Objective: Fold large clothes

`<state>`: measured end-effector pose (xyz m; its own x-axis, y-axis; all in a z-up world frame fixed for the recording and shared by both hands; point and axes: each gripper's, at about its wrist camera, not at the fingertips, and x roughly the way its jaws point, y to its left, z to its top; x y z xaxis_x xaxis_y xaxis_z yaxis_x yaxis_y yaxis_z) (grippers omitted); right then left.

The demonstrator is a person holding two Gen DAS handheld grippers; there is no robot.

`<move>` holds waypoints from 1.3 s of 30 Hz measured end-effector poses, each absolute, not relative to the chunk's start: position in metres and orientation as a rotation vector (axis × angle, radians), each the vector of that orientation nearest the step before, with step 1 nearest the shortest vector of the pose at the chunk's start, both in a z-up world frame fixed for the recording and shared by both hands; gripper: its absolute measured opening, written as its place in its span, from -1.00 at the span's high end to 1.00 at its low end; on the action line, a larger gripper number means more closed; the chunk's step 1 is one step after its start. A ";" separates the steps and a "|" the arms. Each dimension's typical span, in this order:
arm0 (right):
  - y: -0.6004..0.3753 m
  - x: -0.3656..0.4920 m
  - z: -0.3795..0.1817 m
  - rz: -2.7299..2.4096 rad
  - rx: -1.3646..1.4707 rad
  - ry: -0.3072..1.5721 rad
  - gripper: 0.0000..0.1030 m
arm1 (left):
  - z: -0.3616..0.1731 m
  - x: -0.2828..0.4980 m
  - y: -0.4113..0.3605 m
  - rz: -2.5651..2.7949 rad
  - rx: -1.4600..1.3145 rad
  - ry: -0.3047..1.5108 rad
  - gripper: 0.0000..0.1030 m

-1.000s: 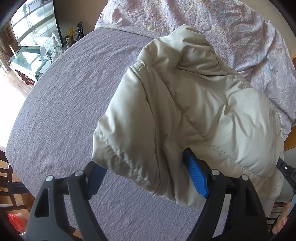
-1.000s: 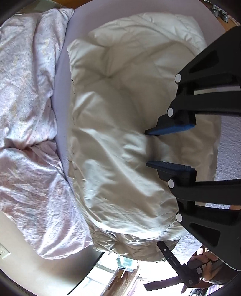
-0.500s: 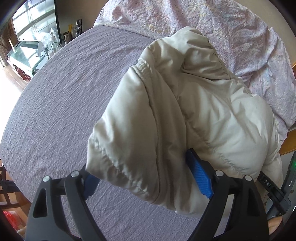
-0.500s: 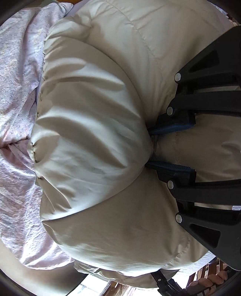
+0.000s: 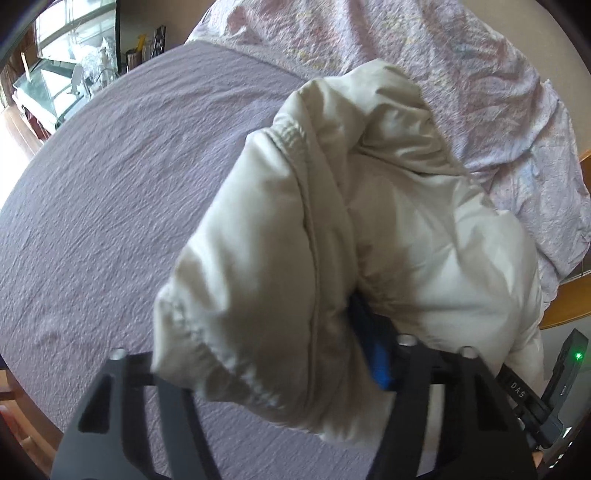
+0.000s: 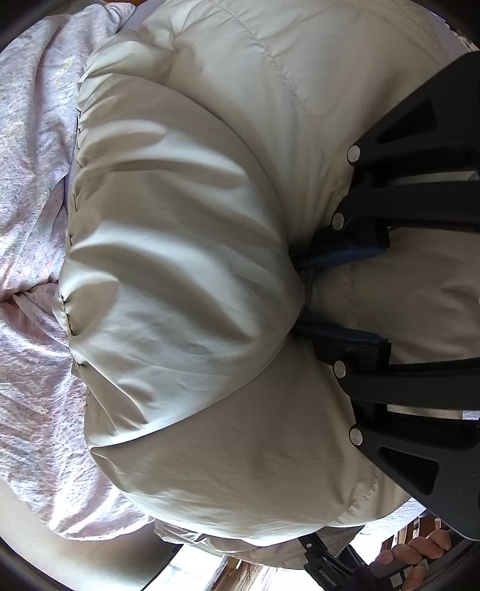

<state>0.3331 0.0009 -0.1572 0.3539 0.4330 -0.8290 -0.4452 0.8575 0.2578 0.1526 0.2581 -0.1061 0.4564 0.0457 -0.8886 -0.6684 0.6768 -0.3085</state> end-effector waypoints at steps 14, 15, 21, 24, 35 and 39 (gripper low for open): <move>0.001 0.335 -0.155 0.583 -0.012 1.070 0.38 | -0.024 0.163 0.228 0.353 -0.685 0.851 0.55; 0.000 0.335 -0.155 0.587 -0.011 1.069 0.39 | -0.017 0.166 0.222 0.336 -0.672 0.843 0.55; -0.005 0.339 -0.154 0.613 -0.006 1.070 0.39 | 0.018 0.185 0.169 0.227 -0.597 0.808 0.55; -0.010 0.341 -0.152 0.630 -0.011 1.072 0.39 | 0.031 0.197 0.137 0.158 -0.559 0.796 0.55; -0.091 0.361 -0.131 0.655 0.138 1.058 0.39 | 0.040 0.242 0.018 -0.033 -0.429 0.818 0.55; -0.137 0.368 -0.118 0.600 0.189 1.009 0.38 | 0.033 0.260 -0.021 -0.090 -0.404 0.844 0.55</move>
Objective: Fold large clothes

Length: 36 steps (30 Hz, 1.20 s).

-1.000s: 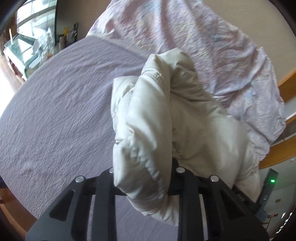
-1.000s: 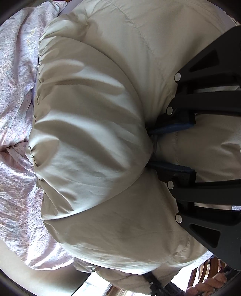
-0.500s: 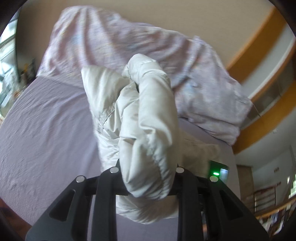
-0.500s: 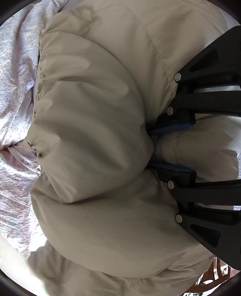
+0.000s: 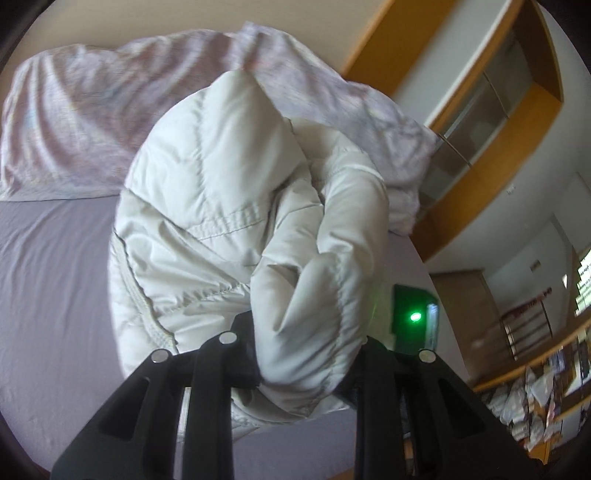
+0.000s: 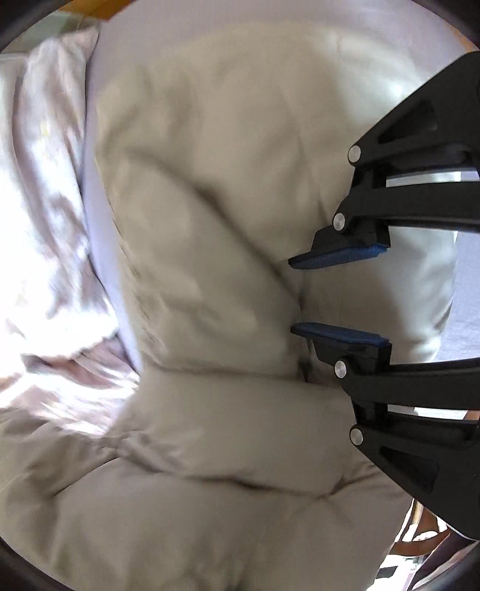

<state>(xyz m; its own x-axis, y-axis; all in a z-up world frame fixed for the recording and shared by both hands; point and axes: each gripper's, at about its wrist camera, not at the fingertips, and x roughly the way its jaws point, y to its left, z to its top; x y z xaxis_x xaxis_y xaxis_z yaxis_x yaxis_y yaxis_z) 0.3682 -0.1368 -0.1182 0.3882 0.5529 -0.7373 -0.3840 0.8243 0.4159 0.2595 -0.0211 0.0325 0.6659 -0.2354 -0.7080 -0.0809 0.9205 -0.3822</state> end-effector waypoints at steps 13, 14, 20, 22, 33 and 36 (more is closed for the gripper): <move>-0.275 0.387 -0.121 0.341 0.274 0.965 0.19 | -0.011 0.313 -0.147 -0.266 -0.325 0.993 0.55; -0.278 0.388 -0.123 0.329 0.280 0.966 0.19 | -0.015 0.316 -0.154 -0.276 -0.319 1.007 0.55; -0.315 0.388 -0.131 0.262 0.327 0.973 0.19 | -0.033 0.326 -0.192 -0.316 -0.270 1.065 0.55; -0.324 0.388 -0.134 0.241 0.343 0.976 0.19 | -0.037 0.330 -0.202 -0.330 -0.260 1.083 0.54; -0.353 0.386 -0.124 0.206 0.391 0.953 0.19 | 0.004 0.330 -0.202 -0.339 -0.199 1.031 -0.07; -0.355 0.391 -0.109 0.224 0.409 0.923 0.19 | 0.019 0.327 -0.193 -0.326 -0.196 1.002 -0.08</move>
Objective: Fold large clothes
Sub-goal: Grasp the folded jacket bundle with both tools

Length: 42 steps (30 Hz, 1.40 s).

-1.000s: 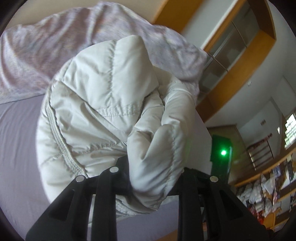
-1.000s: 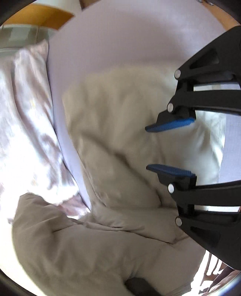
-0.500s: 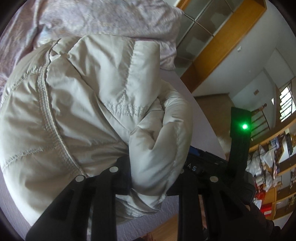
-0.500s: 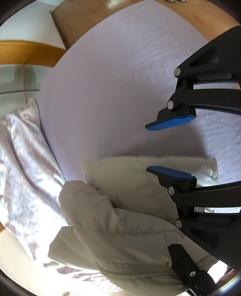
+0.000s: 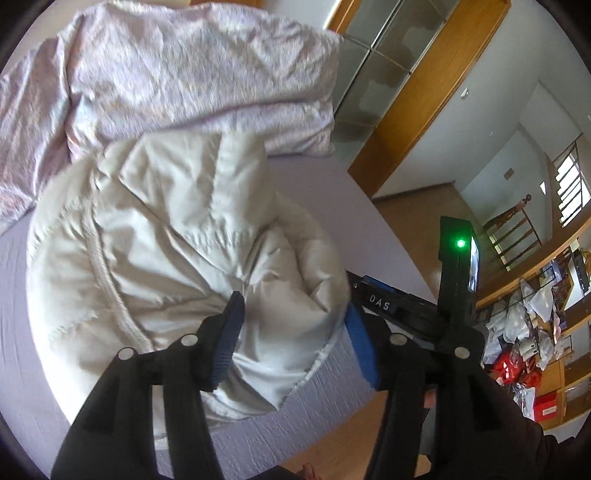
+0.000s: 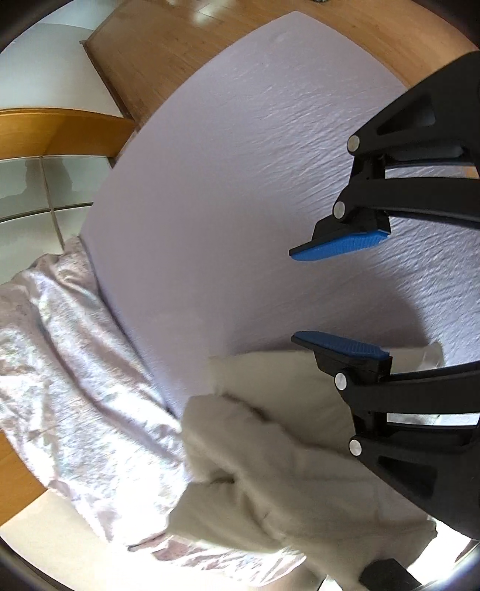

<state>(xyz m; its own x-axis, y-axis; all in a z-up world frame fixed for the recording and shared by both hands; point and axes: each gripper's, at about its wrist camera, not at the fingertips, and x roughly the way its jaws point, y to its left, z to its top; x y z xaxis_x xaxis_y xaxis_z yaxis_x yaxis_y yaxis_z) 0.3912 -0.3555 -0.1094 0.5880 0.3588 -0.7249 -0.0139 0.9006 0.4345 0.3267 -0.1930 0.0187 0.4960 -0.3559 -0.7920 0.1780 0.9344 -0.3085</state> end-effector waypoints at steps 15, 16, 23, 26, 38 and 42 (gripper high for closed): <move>-0.298 0.398 -0.019 0.434 0.344 0.782 0.19 | 0.049 0.335 -0.118 -0.067 -0.176 0.922 -0.19; -0.292 0.398 -0.015 0.453 0.337 0.777 0.19 | 0.045 0.336 -0.109 -0.039 -0.178 0.928 -0.19; -0.242 0.391 0.014 0.603 0.266 0.745 0.21 | 0.003 0.342 -0.062 0.096 -0.236 1.020 -0.19; -0.222 0.389 0.018 0.648 0.232 0.739 0.26 | -0.011 0.343 -0.060 0.077 -0.258 1.035 -0.22; -0.211 0.422 -0.020 0.531 0.244 0.820 0.30 | -0.032 0.351 -0.093 0.024 -0.206 1.045 -0.24; -0.216 0.435 -0.044 0.487 0.231 0.870 0.39 | -0.033 0.350 -0.093 0.021 -0.201 1.031 -0.24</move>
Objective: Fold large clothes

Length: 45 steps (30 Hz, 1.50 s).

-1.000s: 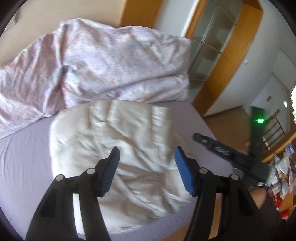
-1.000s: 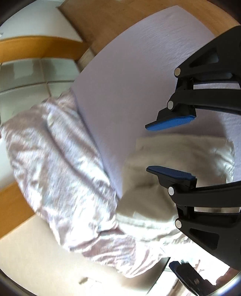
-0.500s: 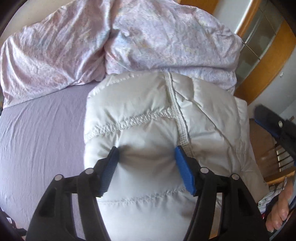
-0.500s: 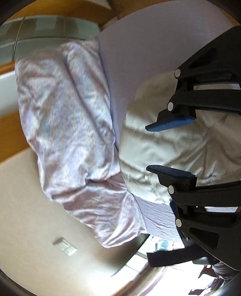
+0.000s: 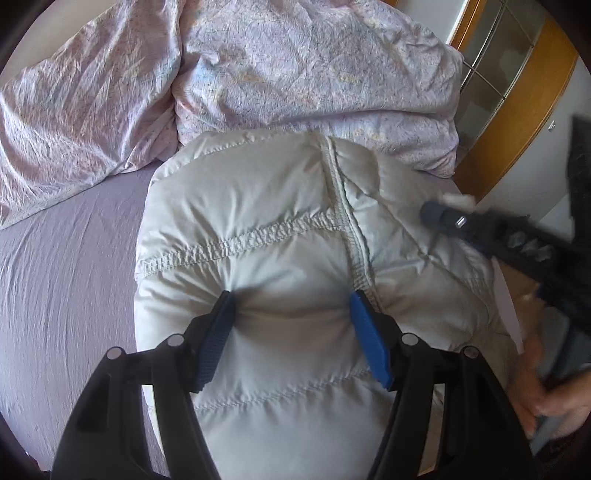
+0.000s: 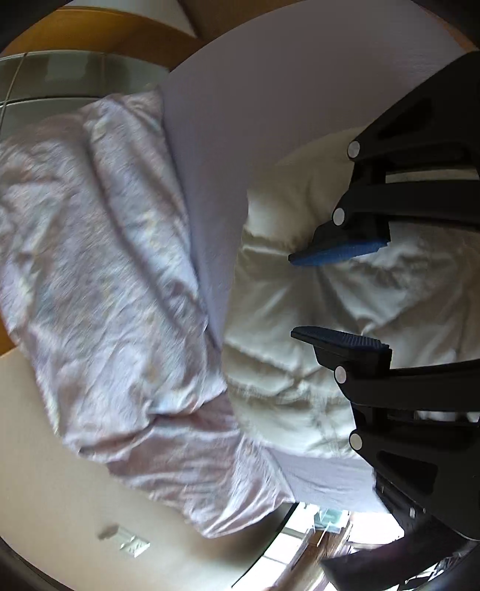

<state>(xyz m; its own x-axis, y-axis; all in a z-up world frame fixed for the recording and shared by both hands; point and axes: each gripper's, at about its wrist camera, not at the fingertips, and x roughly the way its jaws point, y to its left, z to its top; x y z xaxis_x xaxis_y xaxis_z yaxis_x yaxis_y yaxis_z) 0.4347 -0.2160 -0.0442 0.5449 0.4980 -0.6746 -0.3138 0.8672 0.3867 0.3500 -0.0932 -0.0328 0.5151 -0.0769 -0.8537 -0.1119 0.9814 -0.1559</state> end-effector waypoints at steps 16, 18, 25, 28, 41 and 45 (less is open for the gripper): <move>-0.231 0.442 -0.102 0.464 0.300 0.935 0.46 | -0.018 0.366 -0.075 0.102 -0.161 0.967 -0.25; -0.230 0.442 -0.104 0.466 0.306 0.936 0.46 | -0.022 0.369 -0.076 0.114 -0.130 0.961 -0.26; -0.228 0.444 -0.107 0.462 0.305 0.934 0.46 | -0.038 0.377 -0.077 0.152 -0.062 0.942 -0.52; -0.228 0.445 -0.108 0.460 0.302 0.931 0.46 | -0.045 0.380 -0.070 0.158 -0.089 0.947 -0.62; -0.222 0.442 -0.111 0.441 0.280 0.892 0.46 | -0.072 0.383 -0.060 0.172 -0.084 0.925 -0.79; -0.220 0.443 -0.112 0.439 0.267 0.883 0.46 | -0.078 0.383 -0.056 0.178 -0.104 0.920 -0.87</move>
